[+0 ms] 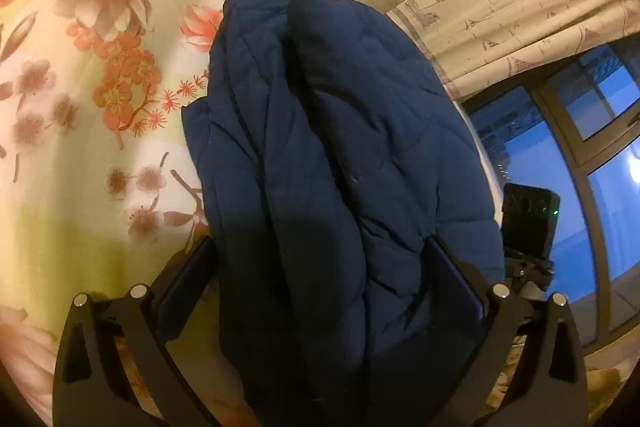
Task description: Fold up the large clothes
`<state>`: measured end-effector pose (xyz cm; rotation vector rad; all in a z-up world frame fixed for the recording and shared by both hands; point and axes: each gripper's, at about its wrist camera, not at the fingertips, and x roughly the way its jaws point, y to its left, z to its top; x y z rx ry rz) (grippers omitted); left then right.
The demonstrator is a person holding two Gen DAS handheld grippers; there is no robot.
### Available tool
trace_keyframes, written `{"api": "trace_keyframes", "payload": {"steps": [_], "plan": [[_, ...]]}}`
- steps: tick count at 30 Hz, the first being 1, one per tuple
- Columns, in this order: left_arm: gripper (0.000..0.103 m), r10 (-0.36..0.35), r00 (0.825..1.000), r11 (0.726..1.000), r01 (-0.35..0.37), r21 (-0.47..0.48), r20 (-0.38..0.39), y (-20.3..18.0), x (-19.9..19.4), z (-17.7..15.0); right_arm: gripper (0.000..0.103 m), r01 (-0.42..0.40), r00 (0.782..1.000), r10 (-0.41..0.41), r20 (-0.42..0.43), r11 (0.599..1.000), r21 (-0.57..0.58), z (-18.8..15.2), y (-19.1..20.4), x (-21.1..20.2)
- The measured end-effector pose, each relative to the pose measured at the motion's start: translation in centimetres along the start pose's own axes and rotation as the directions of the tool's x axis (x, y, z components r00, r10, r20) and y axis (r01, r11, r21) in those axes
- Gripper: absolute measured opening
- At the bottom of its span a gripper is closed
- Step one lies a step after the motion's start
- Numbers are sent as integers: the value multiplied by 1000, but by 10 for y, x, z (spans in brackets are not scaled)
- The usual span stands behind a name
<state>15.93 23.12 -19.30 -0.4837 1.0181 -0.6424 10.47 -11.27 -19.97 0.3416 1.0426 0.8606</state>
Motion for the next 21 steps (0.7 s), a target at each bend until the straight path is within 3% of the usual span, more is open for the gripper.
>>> {"api": "trace_keyframes", "payload": {"steps": [2, 3, 4, 6, 10, 13, 17, 19, 21], "plan": [[99, -50, 999, 998, 51, -22, 6, -6, 7, -5, 94, 1, 1000, -1, 17, 1000, -20, -2, 2, -2], [93, -84, 996, 996, 85, -32, 17, -8, 9, -9, 92, 12, 999, -10, 41, 998, -54, -5, 6, -5], [89, -96, 993, 995, 98, -20, 64, -12, 7, -14, 86, 25, 998, -20, 63, 997, -77, -6, 8, -7], [74, -110, 986, 994, 112, -5, 125, -21, 3, -20, 82, 56, 993, -41, 115, 990, -130, -13, 14, -14], [63, -122, 973, 992, 111, 66, 197, -62, 0, -13, 75, 109, 973, -63, 220, 973, -205, -15, 22, -37], [63, -153, 958, 983, 121, 140, 241, -106, 9, 16, 74, 127, 952, -59, 300, 968, -215, 7, 17, -75], [64, -215, 942, 967, 168, 192, 258, -155, 47, 72, 74, 226, 906, -120, 405, 947, -226, 47, -2, -131], [64, -240, 936, 960, 190, 206, 257, -176, 82, 106, 74, 277, 885, -158, 438, 935, -223, 71, -22, -154], [64, -244, 937, 964, 206, 168, 249, -185, 123, 134, 74, 299, 878, -198, 435, 937, -178, 97, -51, -166]]}}
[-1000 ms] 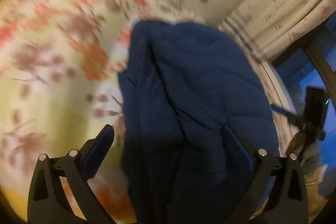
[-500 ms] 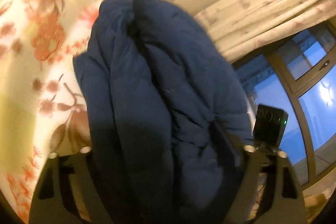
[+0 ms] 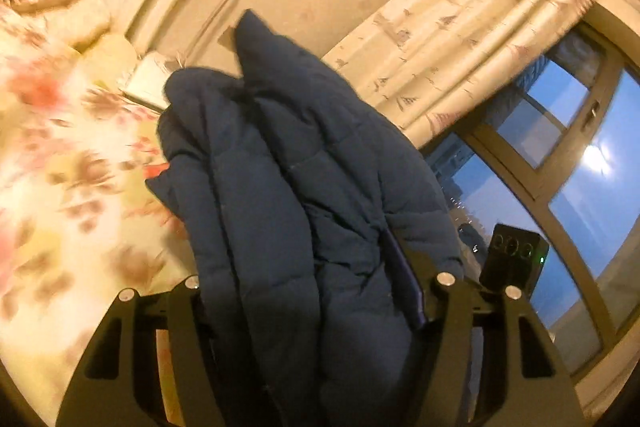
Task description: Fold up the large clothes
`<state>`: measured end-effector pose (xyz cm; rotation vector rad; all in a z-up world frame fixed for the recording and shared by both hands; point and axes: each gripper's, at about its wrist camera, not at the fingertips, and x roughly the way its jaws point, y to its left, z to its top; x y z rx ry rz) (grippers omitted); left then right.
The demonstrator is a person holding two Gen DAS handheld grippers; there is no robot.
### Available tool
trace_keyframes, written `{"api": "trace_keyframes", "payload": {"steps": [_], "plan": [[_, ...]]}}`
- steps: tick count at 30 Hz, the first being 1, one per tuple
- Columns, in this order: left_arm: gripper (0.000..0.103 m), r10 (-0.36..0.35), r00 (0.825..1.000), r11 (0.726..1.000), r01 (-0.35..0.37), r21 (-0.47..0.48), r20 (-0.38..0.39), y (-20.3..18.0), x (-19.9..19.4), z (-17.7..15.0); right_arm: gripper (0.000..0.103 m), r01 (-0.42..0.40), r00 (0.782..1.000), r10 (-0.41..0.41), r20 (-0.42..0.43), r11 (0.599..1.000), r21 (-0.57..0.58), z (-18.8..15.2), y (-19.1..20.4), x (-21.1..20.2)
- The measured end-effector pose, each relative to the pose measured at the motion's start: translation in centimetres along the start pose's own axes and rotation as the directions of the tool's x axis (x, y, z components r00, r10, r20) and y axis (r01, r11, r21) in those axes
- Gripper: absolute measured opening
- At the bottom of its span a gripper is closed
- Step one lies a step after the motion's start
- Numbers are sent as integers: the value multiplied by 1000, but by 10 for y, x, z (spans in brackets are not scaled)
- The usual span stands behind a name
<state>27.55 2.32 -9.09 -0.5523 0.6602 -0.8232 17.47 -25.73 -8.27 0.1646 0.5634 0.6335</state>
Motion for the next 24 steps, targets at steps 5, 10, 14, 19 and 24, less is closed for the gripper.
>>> {"api": "trace_keyframes", "payload": {"steps": [5, 10, 14, 19, 24], "plan": [[74, 161, 977, 978, -177, -108, -140, 41, 108, -14, 77, 194, 969, -167, -183, 971, 140, -10, -96, 52], [78, 180, 978, 973, -193, -124, -104, 48, 115, -26, 79, 174, 980, -145, -135, 957, 232, -30, -121, 60], [81, 270, 958, 961, -274, -29, -99, 35, 98, -22, 88, 258, 960, -222, -172, 940, 223, -16, -109, 56], [101, 475, 873, 861, -487, 144, 114, -29, 35, -9, 92, 371, 926, -358, -123, 922, 112, 1, -59, 9], [101, 514, 790, 741, -605, 292, 334, -131, -26, -1, 96, 426, 901, -426, 78, 905, 23, 20, 28, -65]]}}
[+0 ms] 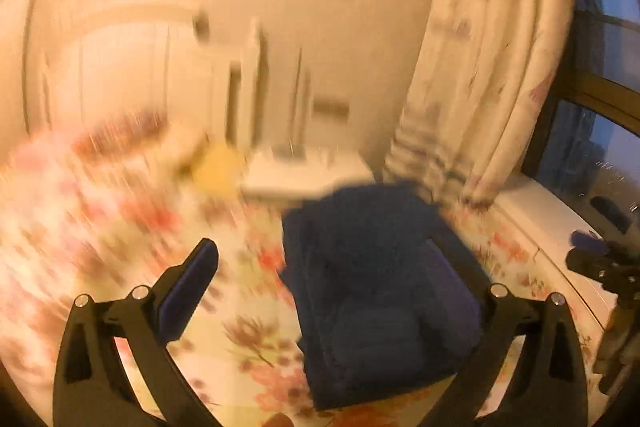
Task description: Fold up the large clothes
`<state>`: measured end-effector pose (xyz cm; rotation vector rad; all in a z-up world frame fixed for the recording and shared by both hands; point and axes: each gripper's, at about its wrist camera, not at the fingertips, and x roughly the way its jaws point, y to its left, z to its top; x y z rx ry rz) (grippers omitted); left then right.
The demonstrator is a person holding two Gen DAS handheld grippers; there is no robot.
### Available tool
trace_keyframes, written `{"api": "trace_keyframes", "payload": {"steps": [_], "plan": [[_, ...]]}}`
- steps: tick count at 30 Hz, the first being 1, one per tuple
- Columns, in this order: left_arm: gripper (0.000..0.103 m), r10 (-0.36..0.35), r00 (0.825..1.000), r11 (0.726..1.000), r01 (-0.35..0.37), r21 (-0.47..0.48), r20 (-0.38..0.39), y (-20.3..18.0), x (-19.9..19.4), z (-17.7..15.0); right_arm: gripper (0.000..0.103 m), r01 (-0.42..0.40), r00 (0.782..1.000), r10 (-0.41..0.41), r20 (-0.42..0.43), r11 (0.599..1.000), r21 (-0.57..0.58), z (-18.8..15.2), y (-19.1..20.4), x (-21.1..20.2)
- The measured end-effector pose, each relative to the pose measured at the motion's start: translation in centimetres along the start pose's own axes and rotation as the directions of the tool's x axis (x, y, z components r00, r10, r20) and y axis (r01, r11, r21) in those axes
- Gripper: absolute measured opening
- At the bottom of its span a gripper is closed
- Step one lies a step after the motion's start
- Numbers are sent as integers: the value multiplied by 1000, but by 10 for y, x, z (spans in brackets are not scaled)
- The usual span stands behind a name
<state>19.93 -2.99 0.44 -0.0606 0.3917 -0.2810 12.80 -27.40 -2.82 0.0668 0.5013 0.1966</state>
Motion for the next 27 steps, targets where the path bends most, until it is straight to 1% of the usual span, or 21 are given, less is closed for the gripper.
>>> {"api": "trace_keyframes", "payload": {"steps": [1, 3, 5, 6, 7, 8, 9, 10, 12, 15, 17, 20, 27], "plan": [[101, 37, 997, 999, -38, 18, 61, -10, -28, 10, 98, 14, 998, -13, 59, 1000, -7, 3, 9, -23], [101, 95, 989, 995, -98, 18, 113, -24, -59, 19, 98, 11, 988, -8, 156, 1000, -15, 3, 25, -61], [101, 168, 977, 985, -171, 11, 134, -35, -85, 15, 98, -10, 983, 17, 183, 999, -37, -6, 36, -80], [101, 197, 971, 980, -200, 14, 139, -40, -92, 9, 98, -15, 980, 25, 200, 998, -56, -18, 42, -91], [101, 223, 964, 973, -229, 24, 141, -44, -100, -1, 98, -12, 976, 25, 218, 998, -60, -26, 46, -97], [101, 231, 963, 971, -238, 32, 142, -48, -105, -9, 98, -8, 971, 23, 236, 998, -61, -38, 48, -103], [101, 220, 966, 973, -227, 41, 137, -51, -108, -19, 98, -1, 969, 15, 247, 998, -58, -54, 50, -105], [101, 202, 973, 977, -208, 43, 116, -52, -108, -30, 98, 2, 969, 12, 245, 998, -56, -64, 49, -102], [101, 181, 981, 982, -184, 44, 71, -53, -105, -51, 98, 1, 976, 5, 216, 1000, -28, -83, 45, -94], [101, 177, 984, 982, -178, 56, 23, -56, -96, -73, 98, 0, 981, -1, 193, 1000, 5, -97, 43, -88], [101, 181, 983, 981, -180, 69, -3, -58, -89, -83, 98, 20, 983, -19, 184, 1000, -4, -100, 45, -83], [101, 176, 984, 982, -175, 74, -9, -60, -88, -88, 98, 50, 982, -44, 185, 998, -28, -103, 49, -83], [101, 171, 985, 981, -172, 88, 17, -67, -97, -91, 98, 49, 982, -41, 183, 998, -35, -106, 52, -86]]}}
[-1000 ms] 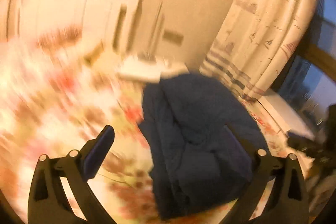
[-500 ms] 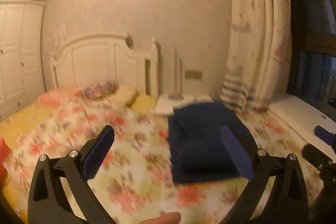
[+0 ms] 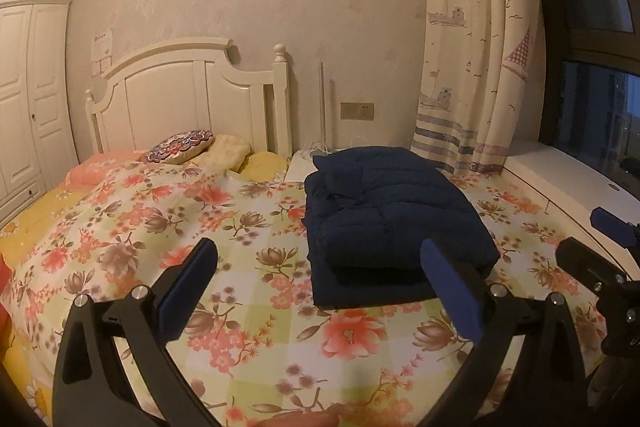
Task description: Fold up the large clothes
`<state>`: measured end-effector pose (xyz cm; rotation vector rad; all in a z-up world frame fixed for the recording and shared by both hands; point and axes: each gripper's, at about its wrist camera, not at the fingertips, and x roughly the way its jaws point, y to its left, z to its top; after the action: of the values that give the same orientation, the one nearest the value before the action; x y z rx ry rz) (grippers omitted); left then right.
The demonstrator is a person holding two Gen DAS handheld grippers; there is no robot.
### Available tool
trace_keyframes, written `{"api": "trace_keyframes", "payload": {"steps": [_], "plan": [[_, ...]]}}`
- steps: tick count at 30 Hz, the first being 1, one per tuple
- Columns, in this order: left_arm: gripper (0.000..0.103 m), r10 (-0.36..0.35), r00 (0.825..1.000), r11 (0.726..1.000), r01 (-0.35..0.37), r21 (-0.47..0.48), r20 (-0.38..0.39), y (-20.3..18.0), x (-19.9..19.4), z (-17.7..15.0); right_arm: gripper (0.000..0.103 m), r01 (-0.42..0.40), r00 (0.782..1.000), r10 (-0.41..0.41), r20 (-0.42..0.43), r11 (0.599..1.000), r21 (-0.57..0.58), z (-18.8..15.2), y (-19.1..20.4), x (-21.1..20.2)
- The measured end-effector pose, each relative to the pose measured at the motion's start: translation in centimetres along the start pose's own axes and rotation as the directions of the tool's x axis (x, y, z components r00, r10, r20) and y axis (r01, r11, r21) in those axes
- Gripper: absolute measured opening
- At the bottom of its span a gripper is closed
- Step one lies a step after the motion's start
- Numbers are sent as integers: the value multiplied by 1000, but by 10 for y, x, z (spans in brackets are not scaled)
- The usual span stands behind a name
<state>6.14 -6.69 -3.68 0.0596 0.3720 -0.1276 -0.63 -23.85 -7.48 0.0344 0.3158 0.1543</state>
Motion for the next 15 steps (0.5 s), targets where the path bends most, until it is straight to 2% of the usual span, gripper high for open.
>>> {"api": "trace_keyframes", "payload": {"steps": [15], "plan": [[101, -9, 1000, 1000, 9, 7, 5, -5, -5, -1, 98, 1, 1000, -1, -6, 1000, -6, -5, 2, -3]]}}
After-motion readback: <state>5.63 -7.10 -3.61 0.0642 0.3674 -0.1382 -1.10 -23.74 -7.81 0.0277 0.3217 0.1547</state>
